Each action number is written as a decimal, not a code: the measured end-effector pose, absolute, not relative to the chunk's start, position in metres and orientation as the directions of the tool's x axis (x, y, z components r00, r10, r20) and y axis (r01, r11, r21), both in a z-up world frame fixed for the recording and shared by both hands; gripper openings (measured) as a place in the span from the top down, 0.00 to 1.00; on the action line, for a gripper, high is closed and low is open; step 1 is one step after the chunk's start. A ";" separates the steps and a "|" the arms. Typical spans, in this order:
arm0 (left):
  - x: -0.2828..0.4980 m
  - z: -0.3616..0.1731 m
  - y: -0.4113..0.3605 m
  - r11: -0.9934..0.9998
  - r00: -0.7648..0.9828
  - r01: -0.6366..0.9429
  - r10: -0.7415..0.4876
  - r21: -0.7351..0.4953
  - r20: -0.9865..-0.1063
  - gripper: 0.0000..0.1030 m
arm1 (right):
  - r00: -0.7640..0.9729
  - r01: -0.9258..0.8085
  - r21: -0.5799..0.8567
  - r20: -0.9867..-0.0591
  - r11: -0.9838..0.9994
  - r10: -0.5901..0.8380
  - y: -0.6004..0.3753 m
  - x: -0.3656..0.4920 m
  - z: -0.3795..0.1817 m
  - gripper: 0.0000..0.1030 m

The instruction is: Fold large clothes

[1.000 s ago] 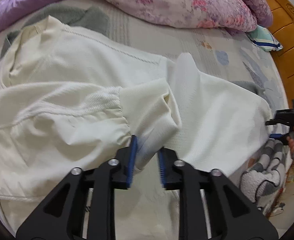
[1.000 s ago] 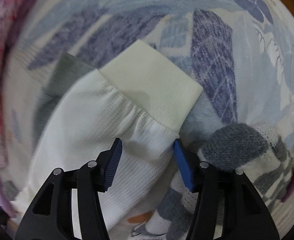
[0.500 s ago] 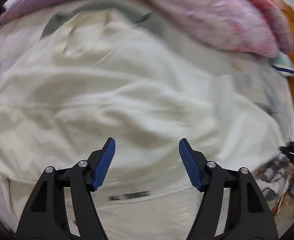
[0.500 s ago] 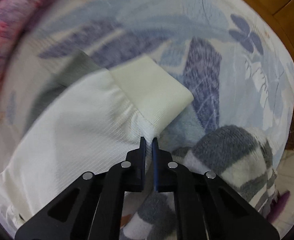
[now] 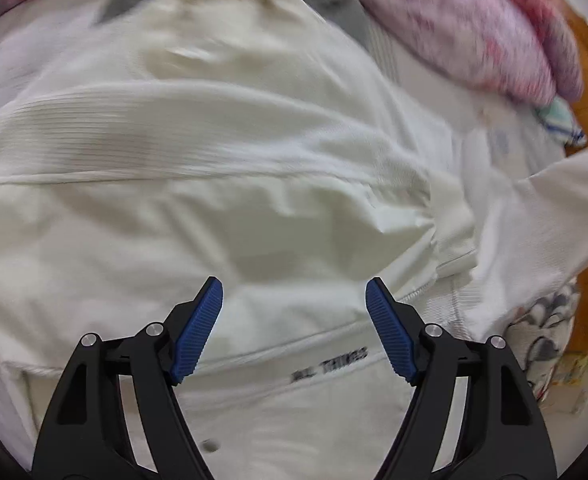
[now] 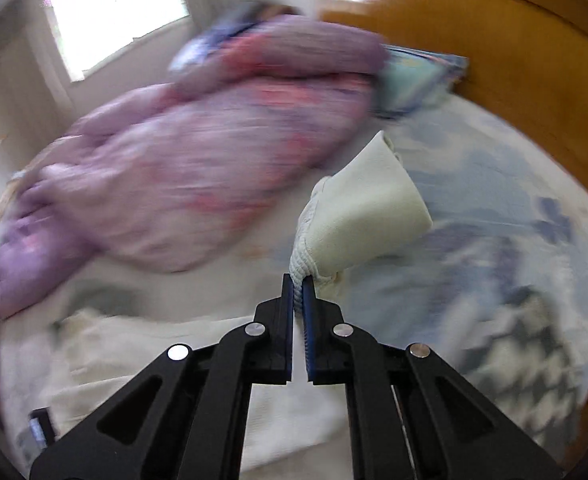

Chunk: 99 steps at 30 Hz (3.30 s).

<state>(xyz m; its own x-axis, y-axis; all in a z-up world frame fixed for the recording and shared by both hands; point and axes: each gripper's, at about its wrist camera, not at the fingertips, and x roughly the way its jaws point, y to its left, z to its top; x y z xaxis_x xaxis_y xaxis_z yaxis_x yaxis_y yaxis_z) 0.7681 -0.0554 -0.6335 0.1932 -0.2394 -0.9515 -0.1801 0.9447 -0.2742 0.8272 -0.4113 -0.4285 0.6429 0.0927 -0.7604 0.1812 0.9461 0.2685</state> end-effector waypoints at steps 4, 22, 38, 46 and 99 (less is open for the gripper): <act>0.736 -0.601 0.023 0.924 0.273 -0.286 -0.177 -0.255 -0.946 0.27 | 0.610 0.021 0.382 -0.737 0.924 0.291 -0.297 0.825 -0.428 0.96; 0.642 -0.572 0.241 0.790 0.318 -0.578 -0.016 -0.207 -0.948 0.27 | 0.064 -0.300 0.471 -0.858 0.830 0.510 0.021 0.742 -0.580 0.89; 0.712 -0.573 0.165 0.860 0.377 -0.428 -0.111 -0.279 -0.920 0.27 | 0.206 -0.196 0.381 -0.885 0.904 0.418 -0.145 0.780 -0.536 0.71; 0.741 -0.662 0.148 0.913 0.157 -0.394 -0.051 -0.110 -0.986 0.27 | 0.063 0.122 0.282 -0.959 0.952 0.276 -0.268 0.828 -0.628 0.87; 0.805 -0.515 0.186 0.938 0.409 -0.301 -0.036 -0.172 -0.912 0.88 | 0.310 -0.008 0.411 -0.866 0.912 0.393 -0.318 0.919 -0.525 0.93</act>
<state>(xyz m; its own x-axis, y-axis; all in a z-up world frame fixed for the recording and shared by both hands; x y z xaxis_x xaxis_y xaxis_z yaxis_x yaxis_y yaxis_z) 0.8048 0.1858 -0.5145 0.4095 -0.0360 -0.9116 -0.3011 0.9379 -0.1723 0.9195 -0.3184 -0.5246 0.3095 0.3929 -0.8659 -0.0083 0.9117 0.4107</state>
